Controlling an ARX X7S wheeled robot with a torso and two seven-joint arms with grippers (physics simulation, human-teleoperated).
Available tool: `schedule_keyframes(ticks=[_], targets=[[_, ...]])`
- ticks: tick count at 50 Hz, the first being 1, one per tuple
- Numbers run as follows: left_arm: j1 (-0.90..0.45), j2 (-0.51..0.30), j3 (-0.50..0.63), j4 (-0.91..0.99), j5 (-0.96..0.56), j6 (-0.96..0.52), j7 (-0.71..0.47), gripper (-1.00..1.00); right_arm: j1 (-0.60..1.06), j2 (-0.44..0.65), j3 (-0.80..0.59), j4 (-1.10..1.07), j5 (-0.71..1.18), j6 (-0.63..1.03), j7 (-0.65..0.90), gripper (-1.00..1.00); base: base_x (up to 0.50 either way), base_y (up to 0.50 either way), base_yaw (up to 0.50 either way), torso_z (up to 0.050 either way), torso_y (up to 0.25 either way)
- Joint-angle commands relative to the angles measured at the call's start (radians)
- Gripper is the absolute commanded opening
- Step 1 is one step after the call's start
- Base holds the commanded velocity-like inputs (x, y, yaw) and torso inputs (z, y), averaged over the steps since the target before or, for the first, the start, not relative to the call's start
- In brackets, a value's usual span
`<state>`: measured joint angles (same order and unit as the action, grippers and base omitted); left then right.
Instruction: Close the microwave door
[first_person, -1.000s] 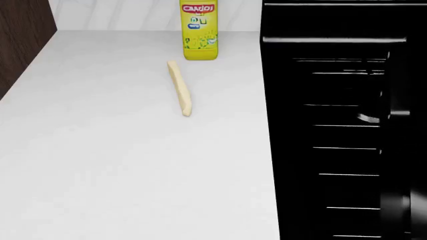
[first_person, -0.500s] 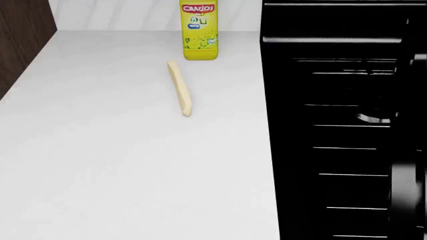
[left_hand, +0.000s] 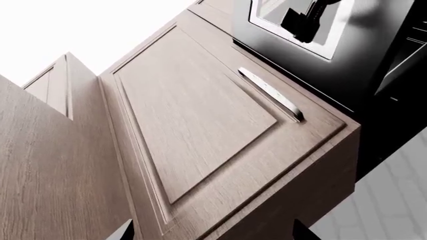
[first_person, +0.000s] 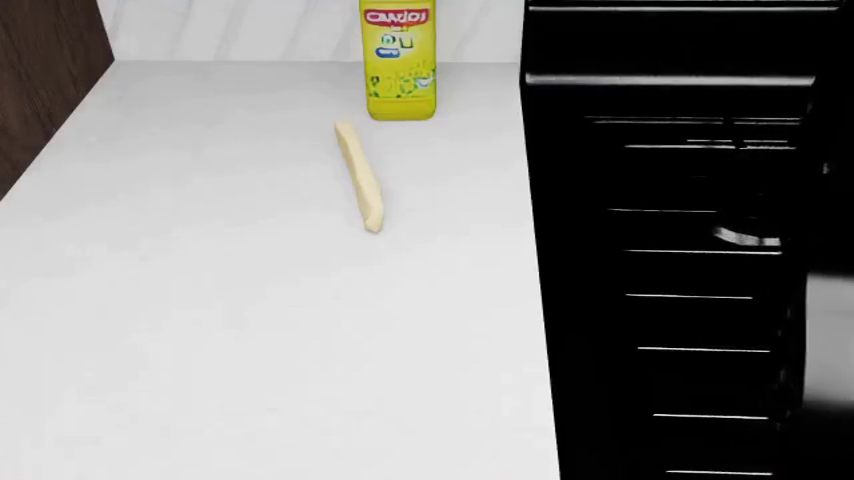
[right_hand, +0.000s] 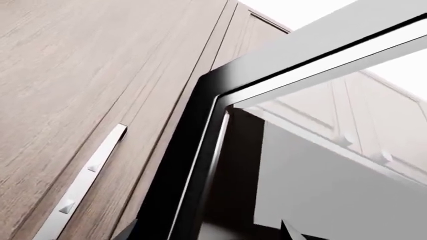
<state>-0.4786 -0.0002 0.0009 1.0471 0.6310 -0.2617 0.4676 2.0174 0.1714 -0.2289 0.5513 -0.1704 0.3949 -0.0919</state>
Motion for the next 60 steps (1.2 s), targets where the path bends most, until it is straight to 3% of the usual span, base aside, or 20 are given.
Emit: schedule_keyframes(ticks=[1, 40, 60], targets=[[-0.003, 0.0, 0.008, 0.0, 0.008, -0.002, 0.0, 1.0, 0.004, -0.005, 0.086, 0.062, 0.088, -0.063, 0.017, 1.0, 0.0, 0.0, 0.0, 0.0, 0.0], [-0.035, 0.0, 0.021, 0.0, 0.033, -0.028, 0.012, 1.0, 0.253, -0.04, 0.105, 0.74, 0.128, -0.335, 0.077, 1.0, 0.0, 0.0, 0.0, 0.0, 0.0], [-0.029, 0.0, 0.02, 0.0, 0.032, -0.023, 0.008, 1.0, 0.283, -0.065, 0.104, 0.757, 0.162, -0.159, 0.019, 1.0, 0.0, 0.0, 0.0, 0.0, 0.0]])
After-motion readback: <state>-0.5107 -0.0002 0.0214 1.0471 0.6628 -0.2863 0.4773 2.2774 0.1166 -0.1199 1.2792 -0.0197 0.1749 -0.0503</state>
